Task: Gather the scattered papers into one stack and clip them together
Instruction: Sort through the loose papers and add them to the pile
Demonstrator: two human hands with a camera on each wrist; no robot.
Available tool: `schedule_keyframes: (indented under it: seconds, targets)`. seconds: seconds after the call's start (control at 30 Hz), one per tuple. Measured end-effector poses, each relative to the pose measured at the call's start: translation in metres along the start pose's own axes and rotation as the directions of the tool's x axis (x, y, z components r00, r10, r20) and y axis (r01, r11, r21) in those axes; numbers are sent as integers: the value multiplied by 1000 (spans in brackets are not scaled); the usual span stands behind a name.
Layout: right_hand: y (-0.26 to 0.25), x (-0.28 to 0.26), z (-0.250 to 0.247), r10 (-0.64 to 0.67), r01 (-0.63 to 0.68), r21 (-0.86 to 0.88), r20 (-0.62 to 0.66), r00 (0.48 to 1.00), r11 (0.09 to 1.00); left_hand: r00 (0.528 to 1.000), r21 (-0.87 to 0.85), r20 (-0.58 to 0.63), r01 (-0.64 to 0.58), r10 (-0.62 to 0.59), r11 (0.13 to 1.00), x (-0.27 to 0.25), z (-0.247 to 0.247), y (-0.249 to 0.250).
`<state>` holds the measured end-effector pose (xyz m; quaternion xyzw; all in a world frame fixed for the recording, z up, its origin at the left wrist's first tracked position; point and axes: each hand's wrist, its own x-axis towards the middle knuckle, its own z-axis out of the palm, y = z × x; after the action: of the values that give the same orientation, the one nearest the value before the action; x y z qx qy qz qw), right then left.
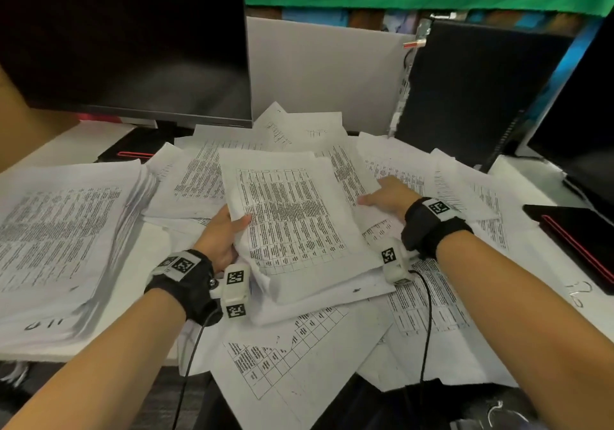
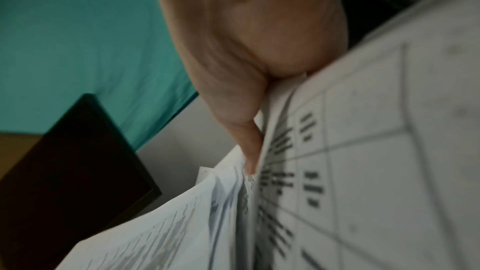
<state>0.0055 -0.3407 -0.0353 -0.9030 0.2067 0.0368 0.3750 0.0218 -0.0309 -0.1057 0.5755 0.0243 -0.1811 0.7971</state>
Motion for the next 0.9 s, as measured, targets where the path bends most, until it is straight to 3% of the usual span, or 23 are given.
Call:
schedule_keyframes:
  seconds: [0.07,0.17,0.33,0.4,0.47,0.53,0.63,0.73,0.8,0.9]
  targets:
    - [-10,-2,-11,-111,97,-96,-154,982,991,999,-1,-30,13,-13,1000,0,3,-1]
    - [-28,-4,-46,-247,184,-197,-375,893,963,997,68,-71,11,-6,998,0,9,-2]
    - [-40,-13,-104,-196,289,28,-675,711,957,999,121,-50,-3,9,993,2,7,-4]
    - [-39,-17,-115,-109,351,214,-698,707,911,999,99,-40,-14,18,995,2,5,-4]
    - [-37,-21,-113,-75,366,390,-591,803,845,998,86,-55,-13,17,996,1,5,-3]
    - [-35,-30,-99,-97,287,453,-398,912,844,998,71,-64,-7,12,997,1,6,-2]
    - [-23,-40,-60,-36,106,616,-125,991,780,997,36,-73,0,3,999,0,8,-1]
    - [-8,-38,-21,24,-71,495,100,995,866,996,-100,-65,61,-68,993,-1,13,1]
    - [2,-38,1,53,-146,412,228,972,899,996,-100,-15,87,-89,991,1,12,2]
    - [9,-39,24,30,-114,222,350,936,968,994,23,33,100,-101,995,0,10,1]
